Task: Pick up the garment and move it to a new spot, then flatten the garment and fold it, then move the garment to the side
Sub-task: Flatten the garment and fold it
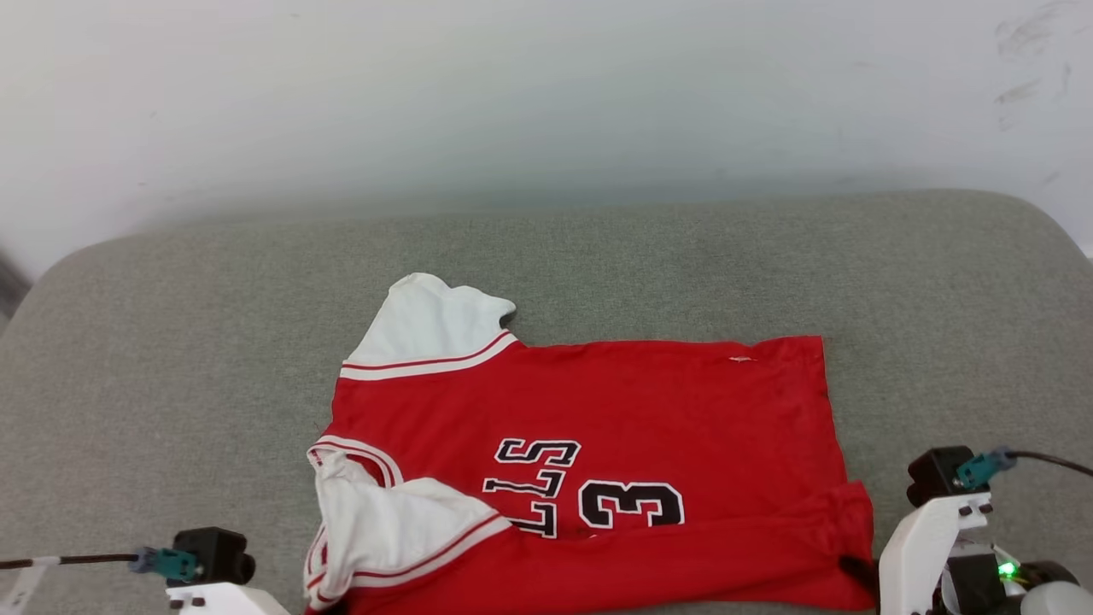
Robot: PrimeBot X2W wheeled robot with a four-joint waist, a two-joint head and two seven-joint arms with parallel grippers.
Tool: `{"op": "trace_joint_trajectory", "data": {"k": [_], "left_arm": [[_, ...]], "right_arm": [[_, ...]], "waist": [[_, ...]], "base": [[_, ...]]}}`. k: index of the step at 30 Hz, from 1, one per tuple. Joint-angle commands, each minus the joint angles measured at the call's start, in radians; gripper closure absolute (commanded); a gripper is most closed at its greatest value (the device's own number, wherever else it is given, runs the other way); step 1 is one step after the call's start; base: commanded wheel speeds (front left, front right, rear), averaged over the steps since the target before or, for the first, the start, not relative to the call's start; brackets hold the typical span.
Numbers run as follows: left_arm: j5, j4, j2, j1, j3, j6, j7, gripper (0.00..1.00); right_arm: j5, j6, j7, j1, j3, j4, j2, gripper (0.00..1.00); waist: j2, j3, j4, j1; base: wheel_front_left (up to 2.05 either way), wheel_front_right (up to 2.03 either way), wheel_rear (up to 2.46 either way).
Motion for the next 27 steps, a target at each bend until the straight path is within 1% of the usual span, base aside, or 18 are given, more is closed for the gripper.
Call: {"op": "trace_joint_trajectory", "data": {"k": [1, 2, 3, 6, 10, 15, 19, 23, 27], "left_arm": [[-0.003, 0.016, -0.017, -0.012, -0.01, -0.005, -0.006, 0.93], [-0.005, 0.026, -0.024, -0.02, -0.014, -0.01, -0.01, 0.53], [-0.003, 0.039, -0.03, -0.031, -0.014, -0.012, -0.017, 0.0], [0.009, 0.071, -0.049, -0.047, -0.016, -0.019, -0.044, 0.0], [0.043, 0.085, -0.049, -0.07, 0.005, -0.013, -0.111, 0.0], [0.101, 0.071, -0.063, -0.116, 0.045, 0.012, -0.228, 0.0], [0.164, 0.061, -0.076, -0.173, 0.063, 0.031, -0.331, 0.0], [0.216, 0.065, -0.088, -0.258, 0.078, 0.039, -0.417, 0.0], [0.237, 0.088, -0.083, -0.382, 0.086, 0.023, -0.44, 0.0]], "right_arm": [[-0.004, 0.0, -0.011, 0.023, -0.012, -0.001, 0.01, 0.66], [-0.006, 0.0, -0.02, 0.031, -0.015, -0.001, 0.017, 0.02], [-0.013, 0.0, -0.034, 0.037, -0.016, -0.003, 0.019, 0.0], [-0.024, 0.0, -0.11, 0.051, -0.023, -0.022, 0.031, 0.0], [-0.059, 0.0, -0.273, 0.065, -0.027, -0.059, 0.046, 0.0], [-0.101, 0.0, -0.509, 0.056, -0.046, -0.101, 0.074, 0.0], [-0.17, 0.0, -0.649, 0.02, -0.068, -0.133, 0.096, 0.0], [-0.219, 0.0, -0.719, -0.019, -0.09, -0.179, 0.12, 0.0], [-0.26, 0.0, -0.753, -0.079, -0.109, -0.245, 0.136, 0.0]], "waist": [[0.0, 0.003, 0.001, 0.0001], [0.0, 0.005, 0.001, 0.0001], [0.0, 0.008, 0.0, 0.0001], [0.0, 0.011, -0.01, 0.0001], [0.0, 0.009, -0.028, 0.0001], [0.0, 0.009, -0.05, 0.0001], [0.0, 0.035, -0.07, 0.0001], [0.0, 0.097, -0.085, 0.0001], [0.0, 0.203, -0.101, 0.0001]], "base": [[0.0, 0.0, 0.0], [0.0, 0.0, 0.0], [0.0, 0.0, 0.0], [0.0, 0.0, 0.0], [0.0, 0.0, 0.0], [0.0, 0.0, 0.0], [0.0, 0.0, 0.0], [0.0, 0.0, 0.0], [0.0, 0.0, 0.0]]}}
